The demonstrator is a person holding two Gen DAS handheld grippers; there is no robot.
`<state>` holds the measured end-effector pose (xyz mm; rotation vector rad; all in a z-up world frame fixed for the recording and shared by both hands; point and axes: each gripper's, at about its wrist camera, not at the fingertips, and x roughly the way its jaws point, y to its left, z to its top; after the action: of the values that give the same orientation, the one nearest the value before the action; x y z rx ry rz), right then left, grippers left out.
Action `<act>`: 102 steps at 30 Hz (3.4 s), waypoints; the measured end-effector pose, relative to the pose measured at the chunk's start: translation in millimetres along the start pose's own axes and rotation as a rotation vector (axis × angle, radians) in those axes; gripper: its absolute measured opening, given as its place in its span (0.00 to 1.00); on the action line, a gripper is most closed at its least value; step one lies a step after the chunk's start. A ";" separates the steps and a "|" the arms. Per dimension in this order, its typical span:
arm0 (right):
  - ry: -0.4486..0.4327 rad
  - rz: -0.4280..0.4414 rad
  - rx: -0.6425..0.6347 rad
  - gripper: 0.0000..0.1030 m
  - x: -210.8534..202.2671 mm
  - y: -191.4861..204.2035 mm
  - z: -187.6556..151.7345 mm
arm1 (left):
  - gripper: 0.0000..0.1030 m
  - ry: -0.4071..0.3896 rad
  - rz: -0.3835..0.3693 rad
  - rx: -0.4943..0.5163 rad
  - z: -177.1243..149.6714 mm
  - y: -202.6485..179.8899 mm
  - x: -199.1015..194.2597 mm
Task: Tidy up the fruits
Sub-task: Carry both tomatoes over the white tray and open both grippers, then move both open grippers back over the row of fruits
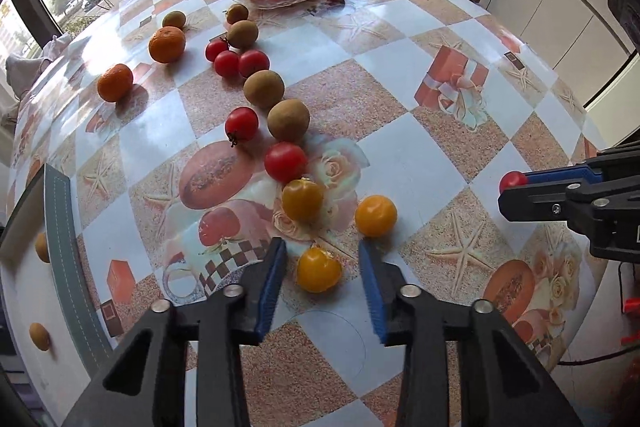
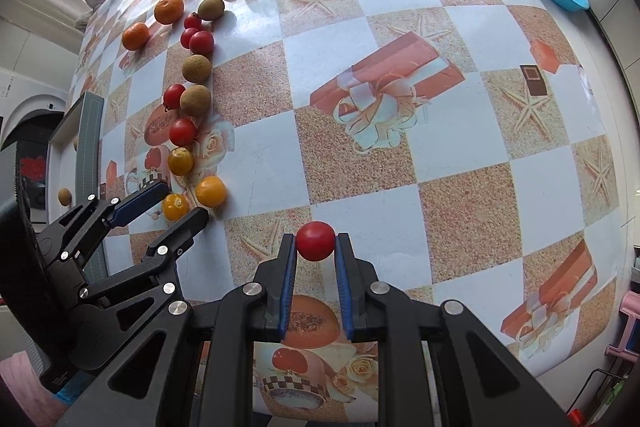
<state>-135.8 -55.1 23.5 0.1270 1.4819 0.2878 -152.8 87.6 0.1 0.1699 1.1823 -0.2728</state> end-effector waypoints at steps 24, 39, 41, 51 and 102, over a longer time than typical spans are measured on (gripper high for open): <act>-0.017 0.116 -0.221 0.20 1.7 118.0 26.2 | 0.20 -0.091 0.031 -0.465 -53.4 131.1 -86.6; 0.044 0.215 -0.467 0.20 43.4 270.9 26.9 | 0.20 -0.060 0.243 -0.644 -134.6 236.8 -91.7; 0.054 0.209 -0.492 0.20 52.1 285.4 26.2 | 0.20 -0.050 0.243 -0.658 -139.6 244.6 -86.2; 0.101 0.165 -0.535 0.21 86.0 313.6 25.9 | 0.20 0.009 0.255 -0.680 -153.4 259.2 -67.9; -0.087 -0.160 0.064 0.75 4.4 -5.5 53.6 | 0.83 -0.036 0.110 -0.236 38.3 72.5 -15.3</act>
<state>-81.8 -54.2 22.7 0.0704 1.4062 0.1042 -102.5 148.2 27.7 0.0235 1.1554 -0.0389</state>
